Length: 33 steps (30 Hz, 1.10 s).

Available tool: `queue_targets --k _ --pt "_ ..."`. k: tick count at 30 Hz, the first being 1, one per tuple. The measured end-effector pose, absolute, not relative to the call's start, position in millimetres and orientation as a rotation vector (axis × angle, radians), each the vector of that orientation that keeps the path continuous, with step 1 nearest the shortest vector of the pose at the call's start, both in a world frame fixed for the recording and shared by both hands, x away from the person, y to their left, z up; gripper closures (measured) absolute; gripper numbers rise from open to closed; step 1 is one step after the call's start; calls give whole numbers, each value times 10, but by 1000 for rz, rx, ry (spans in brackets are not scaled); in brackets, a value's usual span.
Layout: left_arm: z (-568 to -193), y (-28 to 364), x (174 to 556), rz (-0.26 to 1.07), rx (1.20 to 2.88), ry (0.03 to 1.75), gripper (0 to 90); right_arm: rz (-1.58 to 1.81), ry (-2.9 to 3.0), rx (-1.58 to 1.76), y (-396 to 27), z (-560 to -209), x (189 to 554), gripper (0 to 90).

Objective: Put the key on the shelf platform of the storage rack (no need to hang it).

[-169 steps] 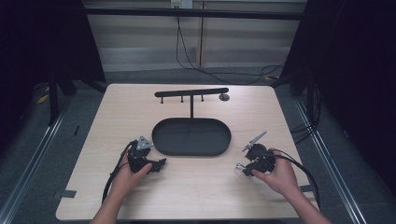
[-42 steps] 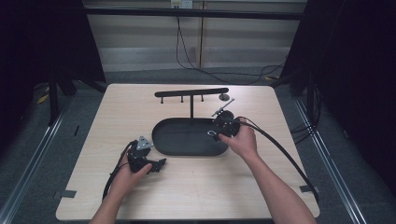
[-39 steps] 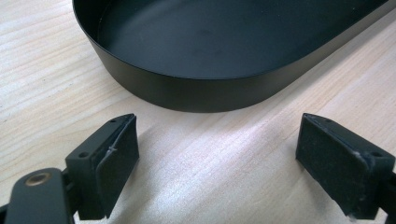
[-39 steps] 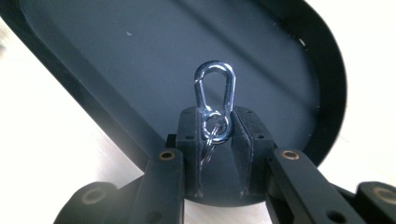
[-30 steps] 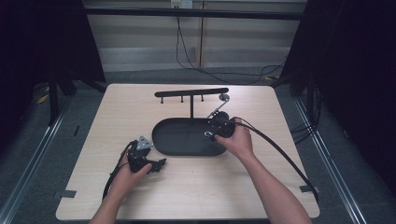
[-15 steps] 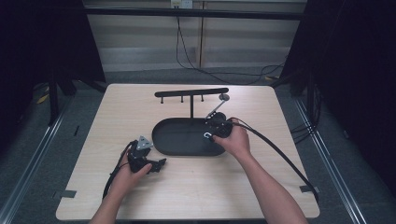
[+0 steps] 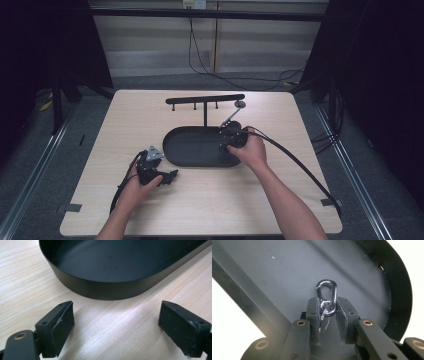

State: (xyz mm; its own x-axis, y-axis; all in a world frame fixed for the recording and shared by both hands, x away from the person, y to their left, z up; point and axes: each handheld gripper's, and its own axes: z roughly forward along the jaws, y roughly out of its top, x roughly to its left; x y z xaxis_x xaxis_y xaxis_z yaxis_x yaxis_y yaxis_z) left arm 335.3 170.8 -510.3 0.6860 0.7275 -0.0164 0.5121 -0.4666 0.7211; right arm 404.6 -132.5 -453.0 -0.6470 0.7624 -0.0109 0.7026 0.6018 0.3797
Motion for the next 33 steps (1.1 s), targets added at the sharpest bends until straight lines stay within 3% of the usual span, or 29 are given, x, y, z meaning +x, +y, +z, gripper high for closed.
queue_targets --k 33 --pt "-5102 1709 3354 383 2173 943 130 527 2648 1207 -1302 -4611 4093 730"
